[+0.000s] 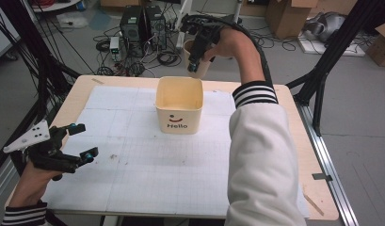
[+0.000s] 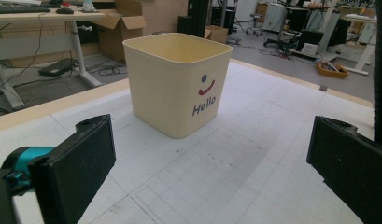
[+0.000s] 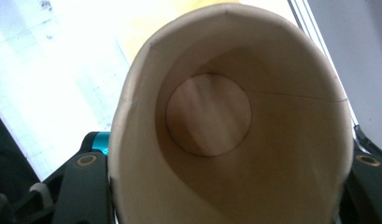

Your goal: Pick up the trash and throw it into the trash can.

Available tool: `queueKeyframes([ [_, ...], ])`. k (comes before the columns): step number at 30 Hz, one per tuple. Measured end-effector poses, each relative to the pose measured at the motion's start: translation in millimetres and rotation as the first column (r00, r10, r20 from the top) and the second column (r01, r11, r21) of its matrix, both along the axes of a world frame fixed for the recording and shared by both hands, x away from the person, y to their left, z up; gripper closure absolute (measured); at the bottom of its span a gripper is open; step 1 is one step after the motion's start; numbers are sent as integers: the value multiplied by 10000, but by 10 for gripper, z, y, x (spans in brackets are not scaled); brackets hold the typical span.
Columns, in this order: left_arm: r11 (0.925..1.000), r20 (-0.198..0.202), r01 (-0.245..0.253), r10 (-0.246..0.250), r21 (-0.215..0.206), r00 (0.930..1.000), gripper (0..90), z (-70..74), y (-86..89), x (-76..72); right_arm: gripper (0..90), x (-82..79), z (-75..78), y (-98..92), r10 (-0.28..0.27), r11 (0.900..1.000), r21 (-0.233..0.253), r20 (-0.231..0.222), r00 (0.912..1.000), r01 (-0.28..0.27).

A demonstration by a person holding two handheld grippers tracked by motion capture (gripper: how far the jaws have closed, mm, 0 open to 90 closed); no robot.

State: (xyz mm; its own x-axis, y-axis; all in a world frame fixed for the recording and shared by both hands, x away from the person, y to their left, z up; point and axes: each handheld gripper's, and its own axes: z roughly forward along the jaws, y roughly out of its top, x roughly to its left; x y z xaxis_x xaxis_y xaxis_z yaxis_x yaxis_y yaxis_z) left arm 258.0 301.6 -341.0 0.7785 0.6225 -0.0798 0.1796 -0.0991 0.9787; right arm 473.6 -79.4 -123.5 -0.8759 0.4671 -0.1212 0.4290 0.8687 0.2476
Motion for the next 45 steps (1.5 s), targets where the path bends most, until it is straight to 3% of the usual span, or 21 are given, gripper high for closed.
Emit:
queueKeyframes([
  [12,9999,13,59,-59,-97,10000,17,1,10,4,348,209,27,319,56,9996,261,-18,10000,-56],
  [27,9999,22,40,-39,-133,10000,17,3,23,4,347,329,-80,389,-136,9997,202,-79,9999,138],
  [33,9999,16,31,-31,-161,10000,17,2,29,4,346,364,-168,432,-203,9998,18,22,9998,203],
  [37,9998,15,52,-51,-208,10000,17,4,35,1,346,391,-257,444,-99,9995,296,56,9999,97],
  [39,9997,39,43,-42,-231,10000,17,7,39,-1,346,382,-320,465,-258,9995,156,-147,9996,260],
  [45,9996,74,34,-32,-290,10000,17,15,53,-8,346,411,-470,473,-304,9995,95,-160,9994,306],
])
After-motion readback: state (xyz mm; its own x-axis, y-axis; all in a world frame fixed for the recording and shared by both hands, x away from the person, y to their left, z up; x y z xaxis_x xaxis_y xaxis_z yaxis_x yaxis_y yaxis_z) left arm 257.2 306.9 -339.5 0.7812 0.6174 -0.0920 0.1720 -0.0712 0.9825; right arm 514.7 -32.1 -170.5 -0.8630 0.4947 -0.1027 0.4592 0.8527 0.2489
